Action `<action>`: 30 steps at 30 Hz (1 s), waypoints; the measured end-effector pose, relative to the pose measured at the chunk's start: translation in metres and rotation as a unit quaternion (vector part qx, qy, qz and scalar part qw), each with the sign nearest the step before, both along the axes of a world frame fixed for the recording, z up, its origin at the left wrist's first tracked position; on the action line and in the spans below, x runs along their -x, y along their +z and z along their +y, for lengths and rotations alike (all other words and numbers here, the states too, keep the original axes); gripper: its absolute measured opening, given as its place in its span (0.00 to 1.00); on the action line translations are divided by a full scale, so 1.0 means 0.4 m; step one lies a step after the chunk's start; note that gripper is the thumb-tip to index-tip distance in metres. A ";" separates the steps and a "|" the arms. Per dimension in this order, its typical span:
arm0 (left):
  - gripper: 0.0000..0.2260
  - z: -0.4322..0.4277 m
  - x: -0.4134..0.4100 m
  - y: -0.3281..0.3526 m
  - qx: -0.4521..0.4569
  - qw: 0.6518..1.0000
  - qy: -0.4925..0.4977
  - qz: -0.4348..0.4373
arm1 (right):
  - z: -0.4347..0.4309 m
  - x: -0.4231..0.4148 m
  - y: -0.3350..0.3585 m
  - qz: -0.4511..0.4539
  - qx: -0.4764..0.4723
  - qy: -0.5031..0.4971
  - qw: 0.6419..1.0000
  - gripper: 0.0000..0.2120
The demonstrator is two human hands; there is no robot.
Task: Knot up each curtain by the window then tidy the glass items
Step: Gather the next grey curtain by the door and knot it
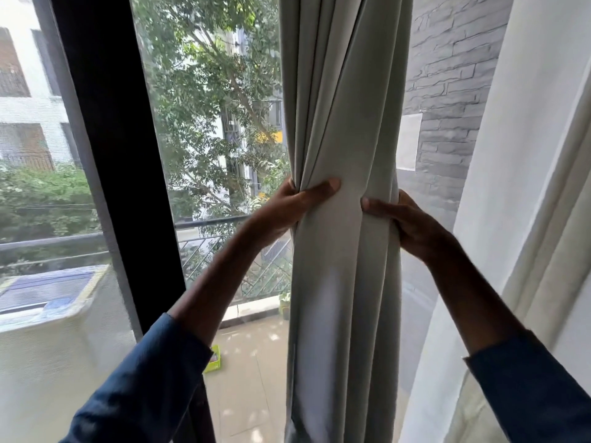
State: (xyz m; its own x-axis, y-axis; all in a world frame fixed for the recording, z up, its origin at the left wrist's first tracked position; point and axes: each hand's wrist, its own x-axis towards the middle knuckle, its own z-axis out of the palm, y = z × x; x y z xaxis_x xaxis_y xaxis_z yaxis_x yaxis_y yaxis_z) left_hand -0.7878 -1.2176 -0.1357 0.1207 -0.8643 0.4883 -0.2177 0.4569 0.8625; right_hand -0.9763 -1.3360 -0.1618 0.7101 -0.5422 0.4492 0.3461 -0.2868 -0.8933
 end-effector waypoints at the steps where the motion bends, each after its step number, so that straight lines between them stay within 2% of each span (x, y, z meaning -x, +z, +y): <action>1: 0.11 -0.003 -0.002 -0.003 0.014 1.000 0.025 -0.013 | 0.010 0.004 -0.005 0.002 0.010 -0.030 1.000 0.17; 5: 0.06 -0.010 0.007 -0.026 0.057 0.989 0.112 -0.074 | 0.024 0.027 -0.052 0.010 0.026 -0.161 0.987 0.16; 8: 0.09 -0.027 0.008 -0.104 0.038 0.972 0.189 -0.138 | 0.027 0.037 -0.126 0.026 0.039 -0.230 0.972 0.16; 12: 0.23 -0.045 0.015 -0.256 -0.011 0.894 0.353 -0.276 | 0.035 0.014 -0.272 0.074 0.056 -0.360 0.929 0.15; 15: 0.23 -0.028 0.048 -0.319 -0.006 0.837 0.435 -0.332 | 0.083 -0.013 -0.361 0.139 0.138 -0.448 0.872 0.18; 17: 0.19 -0.019 0.062 -0.326 0.015 0.818 0.453 -0.354 | 0.124 -0.029 -0.390 0.133 0.205 -0.479 0.843 0.24; 19: 0.15 -0.016 0.072 -0.324 0.018 0.809 0.457 -0.369 | 0.130 -0.038 -0.408 0.131 0.247 -0.512 0.813 0.24; 23: 0.11 -0.015 0.103 -0.331 0.001 0.804 0.448 -0.390 | 0.095 -0.037 -0.407 0.167 0.257 -0.561 0.769 0.25; 27: 0.12 -0.005 0.118 -0.390 -0.020 0.809 0.425 -0.406 | 0.140 -0.052 -0.437 0.127 0.263 -0.584 0.757 0.18; 30: 0.11 0.010 0.120 -0.456 -0.051 0.818 0.392 -0.418 | 0.193 -0.077 -0.495 0.163 0.269 -0.579 0.752 0.10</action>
State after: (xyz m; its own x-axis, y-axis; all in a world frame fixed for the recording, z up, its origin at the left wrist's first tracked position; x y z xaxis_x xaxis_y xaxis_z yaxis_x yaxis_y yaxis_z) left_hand -0.8356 -1.2136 -0.3180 0.3183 -0.7233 0.6128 -0.9424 -0.1713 0.2873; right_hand -0.9454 -1.2589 -0.3599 0.0215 -0.6835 0.7296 -0.6273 -0.5775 -0.5224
